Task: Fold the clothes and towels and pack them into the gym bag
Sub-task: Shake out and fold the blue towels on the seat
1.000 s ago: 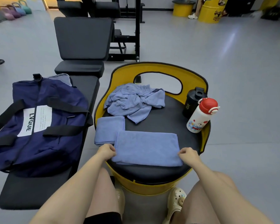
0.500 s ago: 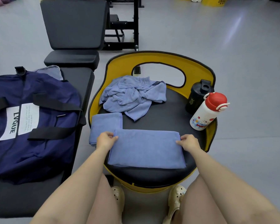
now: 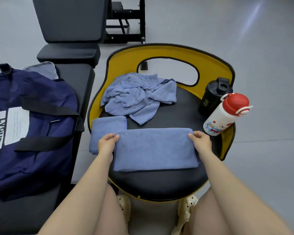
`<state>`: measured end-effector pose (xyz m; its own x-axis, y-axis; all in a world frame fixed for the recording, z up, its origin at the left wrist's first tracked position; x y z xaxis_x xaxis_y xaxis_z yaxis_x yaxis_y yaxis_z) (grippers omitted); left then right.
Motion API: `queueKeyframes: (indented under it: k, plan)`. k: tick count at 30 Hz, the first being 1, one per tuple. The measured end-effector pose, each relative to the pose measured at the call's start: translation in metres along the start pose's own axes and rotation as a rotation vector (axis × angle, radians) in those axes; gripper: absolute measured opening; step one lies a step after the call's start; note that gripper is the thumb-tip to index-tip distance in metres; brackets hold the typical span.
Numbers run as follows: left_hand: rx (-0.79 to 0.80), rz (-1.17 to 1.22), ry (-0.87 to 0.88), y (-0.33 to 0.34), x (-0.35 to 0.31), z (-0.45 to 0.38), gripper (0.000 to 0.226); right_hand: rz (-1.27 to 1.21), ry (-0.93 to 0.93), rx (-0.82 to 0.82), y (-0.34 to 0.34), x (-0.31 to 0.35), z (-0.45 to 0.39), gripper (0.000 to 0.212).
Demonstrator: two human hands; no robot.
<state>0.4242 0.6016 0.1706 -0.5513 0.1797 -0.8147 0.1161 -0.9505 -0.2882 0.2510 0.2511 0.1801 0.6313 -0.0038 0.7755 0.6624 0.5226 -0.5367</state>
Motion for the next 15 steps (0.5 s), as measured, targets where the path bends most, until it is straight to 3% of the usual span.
queueKeyframes:
  k: [6, 9, 15]
  plan:
    - [-0.007, 0.107, 0.017, 0.003, -0.008, 0.003, 0.01, -0.169, -0.079, 0.03, 0.015, 0.015, -0.001, 0.019]
    - [0.056, 0.184, 0.002, 0.008, -0.009, 0.003, 0.003, -0.26, -0.097, 0.016, 0.014, 0.023, 0.0, 0.019]
    - [0.189, 0.309, -0.025, 0.016, -0.02, 0.014, 0.01, -0.405, -0.067, -0.049, 0.0, 0.028, -0.002, 0.02]
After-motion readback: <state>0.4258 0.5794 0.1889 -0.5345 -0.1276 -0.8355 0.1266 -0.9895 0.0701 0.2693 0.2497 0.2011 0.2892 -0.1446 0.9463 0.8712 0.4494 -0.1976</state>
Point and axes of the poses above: each hand's wrist, its own z-axis away from the middle knuckle, its own y-axis out of the palm, x = y × z, the point moved 9 cm from there along -z, towards the middle knuckle, and after that the axes turned 9 degrees about -x, right-handed, at the moved point
